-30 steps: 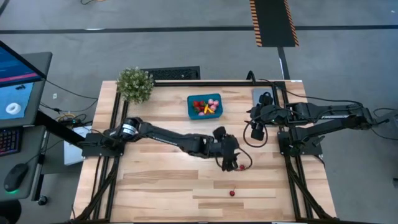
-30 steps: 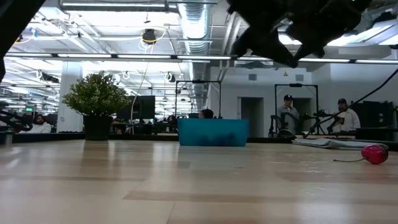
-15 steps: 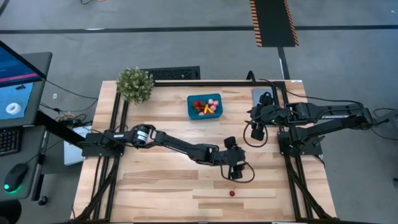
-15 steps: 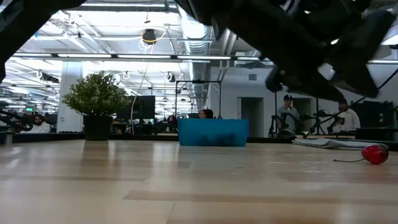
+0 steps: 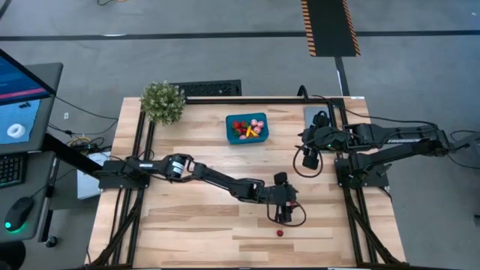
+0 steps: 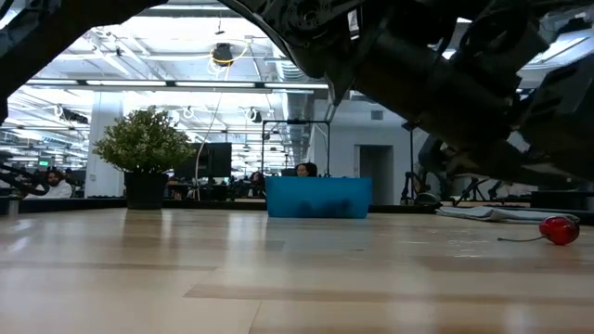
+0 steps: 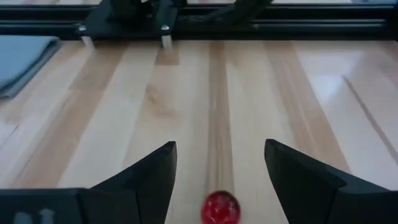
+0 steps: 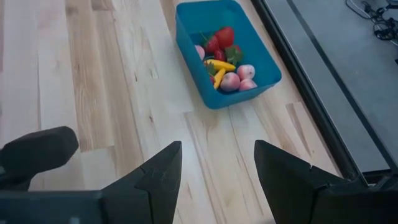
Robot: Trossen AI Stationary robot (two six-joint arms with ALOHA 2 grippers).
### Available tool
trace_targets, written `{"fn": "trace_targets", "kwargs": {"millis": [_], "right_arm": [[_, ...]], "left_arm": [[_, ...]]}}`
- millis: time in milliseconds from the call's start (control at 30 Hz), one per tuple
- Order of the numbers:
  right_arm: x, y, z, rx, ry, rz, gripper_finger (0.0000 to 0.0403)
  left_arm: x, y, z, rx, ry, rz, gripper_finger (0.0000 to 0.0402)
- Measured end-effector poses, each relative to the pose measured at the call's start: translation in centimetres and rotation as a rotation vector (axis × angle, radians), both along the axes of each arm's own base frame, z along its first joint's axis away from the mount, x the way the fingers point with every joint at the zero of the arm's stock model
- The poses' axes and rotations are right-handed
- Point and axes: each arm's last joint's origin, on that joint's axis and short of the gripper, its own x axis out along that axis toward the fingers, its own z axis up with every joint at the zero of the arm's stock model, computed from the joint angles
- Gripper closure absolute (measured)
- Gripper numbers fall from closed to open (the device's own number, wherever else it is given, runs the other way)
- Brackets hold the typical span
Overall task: Pick and placing Produce into tupperware
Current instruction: Put the top cherry into the blue bin
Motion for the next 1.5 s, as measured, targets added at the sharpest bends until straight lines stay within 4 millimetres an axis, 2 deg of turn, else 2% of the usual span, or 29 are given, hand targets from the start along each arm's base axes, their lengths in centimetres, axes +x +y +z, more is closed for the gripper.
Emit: {"fn": "trace_targets", "kwargs": {"millis": [367, 667, 933, 1300, 1500], "right_arm": [[0.0, 0.0, 0.0, 0.0, 0.0, 0.0, 0.0178], [0.0, 0.0, 0.0, 0.0, 0.004, 0.0, 0.0178], [0.0, 0.0, 0.0, 0.0, 0.004, 0.0, 0.0178], [0.0, 0.0, 0.0, -0.001, 0.004, 0.0, 0.0178], [0.0, 0.0, -0.1, -0.001, 0.007, 0.001, 0.0178]], "left_arm": [[-0.2, 0.1, -0.3, 0.042, 0.039, 0.029, 0.0167], [-0.3, -0.3, -0.3, 0.012, 0.035, 0.033, 0.0167], [-1.1, -0.5, -2.1, -0.015, 0.055, 0.052, 0.0167], [-1.1, -0.4, -2.1, 0.003, 0.041, 0.064, 0.0167], [-0.6, -0.6, -4.8, -0.041, -0.001, 0.062, 0.0167]]}}
